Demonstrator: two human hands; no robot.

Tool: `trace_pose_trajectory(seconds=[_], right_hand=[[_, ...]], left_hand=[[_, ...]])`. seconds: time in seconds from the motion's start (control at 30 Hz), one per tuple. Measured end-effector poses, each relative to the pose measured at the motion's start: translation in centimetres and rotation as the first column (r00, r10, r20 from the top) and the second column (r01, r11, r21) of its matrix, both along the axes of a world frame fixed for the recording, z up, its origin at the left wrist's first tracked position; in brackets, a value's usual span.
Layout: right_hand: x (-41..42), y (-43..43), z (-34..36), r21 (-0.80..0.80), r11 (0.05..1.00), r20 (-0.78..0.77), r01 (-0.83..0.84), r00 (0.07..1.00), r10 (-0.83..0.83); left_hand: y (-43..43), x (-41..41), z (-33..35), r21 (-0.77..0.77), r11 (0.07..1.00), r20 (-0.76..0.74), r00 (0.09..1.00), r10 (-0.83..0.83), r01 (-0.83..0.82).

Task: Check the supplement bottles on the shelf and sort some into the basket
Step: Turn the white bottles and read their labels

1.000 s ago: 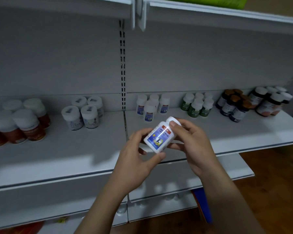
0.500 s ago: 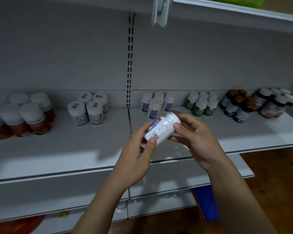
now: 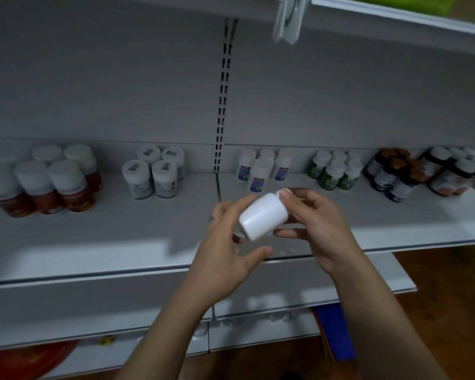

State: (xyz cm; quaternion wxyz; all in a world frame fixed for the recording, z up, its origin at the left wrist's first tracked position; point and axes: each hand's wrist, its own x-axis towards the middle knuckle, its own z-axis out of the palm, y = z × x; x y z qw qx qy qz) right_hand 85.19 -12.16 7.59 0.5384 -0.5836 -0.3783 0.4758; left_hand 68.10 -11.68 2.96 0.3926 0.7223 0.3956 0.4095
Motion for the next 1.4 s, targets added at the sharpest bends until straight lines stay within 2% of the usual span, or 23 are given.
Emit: trace_pose_trajectory(seconds=[0.07,0.13,0.3,0.4,0.5,0.6,0.7,0.77,0.9,0.97,1.07,1.4], right_hand=[[-0.3,-0.1,-0.1,-0.023,1.000,0.043,-0.017,0.999,0.018],[-0.5,-0.2,-0.2,-0.023,0.999,0.048,-0.044,0.998,0.045],[-0.3,-0.7,-0.5,0.067,0.973,-0.040,-0.221,0.974,0.224],[-0.3,-0.8,-1.2,0.142,0.948,-0.127,-0.286,0.944,0.304],[-0.7,-0.9,-1.4,0.152,0.946,-0.179,-0.286,0.933,0.311],[-0.9,-0.6,-1.6,0.168,0.960,-0.158,-0.226,0.955,0.253],[-0.9,-0.2,-1.7,0.198,0.961,0.108,-0.194,0.979,0.175],[-0.7,-0.3,-1.6,0.219,0.949,0.183,-0.227,0.965,0.188],[0.0,-0.5,-1.4,0.249,0.910,0.299,-0.332,0.920,0.254],[0.6,-0.2,-1.3,0.255,0.921,0.253,-0.295,0.939,0.231],[2.2,0.3,-1.2,0.245,0.946,0.233,-0.212,0.960,0.155],[6.4,1.4,-1.7,0.156,0.950,0.250,-0.270,0.941,0.226]], left_hand=[[-0.1,0.0,0.0,0.006,1.000,0.013,1.000,0.028,-0.028],[-0.3,-0.2,0.1,-0.062,0.998,0.061,0.997,0.035,-0.032],[-1.1,-0.5,0.3,-0.362,0.932,0.204,0.975,0.094,-0.014],[-1.3,-0.7,0.4,-0.461,0.887,0.237,0.967,0.091,0.030],[-1.2,-1.0,0.4,-0.519,0.853,0.218,0.972,0.083,0.044],[-1.1,-1.0,0.1,-0.471,0.880,0.107,0.986,0.129,-0.064],[-1.1,-1.0,-1.0,-0.301,0.944,-0.118,0.988,0.100,-0.132],[-1.0,-0.5,-1.7,-0.202,0.965,-0.204,0.971,0.124,-0.165],[-0.7,1.2,-1.7,-0.049,0.960,-0.168,0.949,0.266,-0.277],[-0.4,1.9,-1.6,-0.015,0.962,-0.196,0.944,0.264,-0.272],[-0.2,3.3,-1.8,-0.014,0.978,-0.202,0.959,0.200,-0.207],[1.3,8.2,-1.5,-0.096,0.968,-0.213,0.955,0.206,-0.230]])
